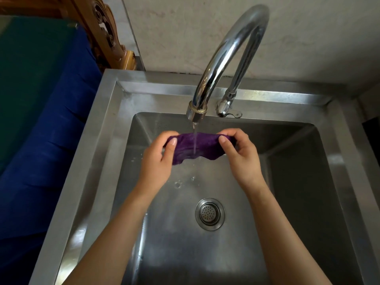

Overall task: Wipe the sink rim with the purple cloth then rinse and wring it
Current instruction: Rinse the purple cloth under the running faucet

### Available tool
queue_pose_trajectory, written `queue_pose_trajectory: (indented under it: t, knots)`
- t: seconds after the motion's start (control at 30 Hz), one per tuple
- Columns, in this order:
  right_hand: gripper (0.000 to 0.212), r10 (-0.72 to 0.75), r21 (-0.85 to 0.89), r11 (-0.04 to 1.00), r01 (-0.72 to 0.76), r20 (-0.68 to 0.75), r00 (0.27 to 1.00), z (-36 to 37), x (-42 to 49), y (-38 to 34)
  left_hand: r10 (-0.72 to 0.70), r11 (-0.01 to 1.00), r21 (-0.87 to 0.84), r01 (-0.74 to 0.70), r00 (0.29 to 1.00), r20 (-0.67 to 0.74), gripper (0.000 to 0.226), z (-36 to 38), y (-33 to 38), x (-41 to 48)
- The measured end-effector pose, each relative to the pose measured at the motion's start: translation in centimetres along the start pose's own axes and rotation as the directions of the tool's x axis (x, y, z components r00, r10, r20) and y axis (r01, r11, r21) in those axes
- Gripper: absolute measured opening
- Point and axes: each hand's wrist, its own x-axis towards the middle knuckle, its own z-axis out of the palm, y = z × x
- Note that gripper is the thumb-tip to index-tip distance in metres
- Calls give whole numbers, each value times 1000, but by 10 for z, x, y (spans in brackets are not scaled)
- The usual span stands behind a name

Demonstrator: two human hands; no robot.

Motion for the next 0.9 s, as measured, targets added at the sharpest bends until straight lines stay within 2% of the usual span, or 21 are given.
queue_pose_trajectory:
  t: [0.07,0.13,0.3,0.47,0.6,0.67,0.73,0.77,0.83,0.9]
  knots:
    - [15,-22,-13,1000,22,-7,1000,-3,1,-2,35,996,86,-36,999,4,25,-10,-4,1]
    - [17,20,35,999,-20,18,1000,-3,1,-3,58,986,156,-61,998,25,25,-16,-5,3]
    - [17,56,9,998,-56,60,997,-1,1,2,50,925,376,-59,998,34,36,-18,-3,5]
    - [23,126,21,991,-130,139,982,-5,-1,12,-32,993,117,22,996,85,17,-16,0,3]
    - [28,246,110,955,-276,229,942,-8,-1,21,-22,999,-42,30,982,187,16,-9,1,0]
    - [25,262,201,930,-309,229,937,-9,-2,23,-41,993,-98,59,983,178,17,-8,-1,0]
    - [22,250,220,929,-297,218,944,-11,-1,23,-78,988,-118,97,985,157,16,-7,-2,1]
    - [22,239,170,945,-279,222,945,-12,0,23,-85,989,-108,102,985,152,15,-7,-3,1]
    - [25,212,-91,976,-196,241,947,-13,3,24,-74,993,-77,87,986,148,14,-5,-5,2]
    - [25,160,-358,931,-66,239,958,-13,5,25,-61,994,-82,74,987,151,14,-3,-7,3]
